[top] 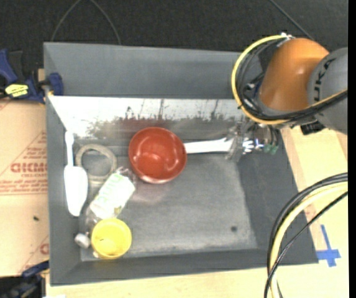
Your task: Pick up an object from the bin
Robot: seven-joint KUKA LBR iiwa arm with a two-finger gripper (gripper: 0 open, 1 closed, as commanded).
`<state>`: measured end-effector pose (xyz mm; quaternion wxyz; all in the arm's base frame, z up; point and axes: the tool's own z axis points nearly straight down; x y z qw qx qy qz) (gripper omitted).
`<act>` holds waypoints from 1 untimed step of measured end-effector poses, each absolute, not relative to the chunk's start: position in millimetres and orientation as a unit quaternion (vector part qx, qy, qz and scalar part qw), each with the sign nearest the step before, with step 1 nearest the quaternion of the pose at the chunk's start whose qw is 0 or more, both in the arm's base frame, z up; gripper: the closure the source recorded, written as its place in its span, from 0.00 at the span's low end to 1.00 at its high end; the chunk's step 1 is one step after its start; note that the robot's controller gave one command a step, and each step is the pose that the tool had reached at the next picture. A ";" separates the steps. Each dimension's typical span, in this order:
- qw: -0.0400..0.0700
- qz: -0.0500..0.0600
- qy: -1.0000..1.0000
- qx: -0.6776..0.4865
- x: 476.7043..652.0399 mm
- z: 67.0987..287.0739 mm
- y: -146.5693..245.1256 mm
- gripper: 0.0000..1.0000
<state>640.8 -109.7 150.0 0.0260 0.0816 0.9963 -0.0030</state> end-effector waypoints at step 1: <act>0.017 -0.002 0.994 0.106 610.5 176.5 -111.3 1.00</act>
Offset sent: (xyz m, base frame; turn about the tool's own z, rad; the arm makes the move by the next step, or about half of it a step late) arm -0.0355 0.0041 0.1803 -0.0047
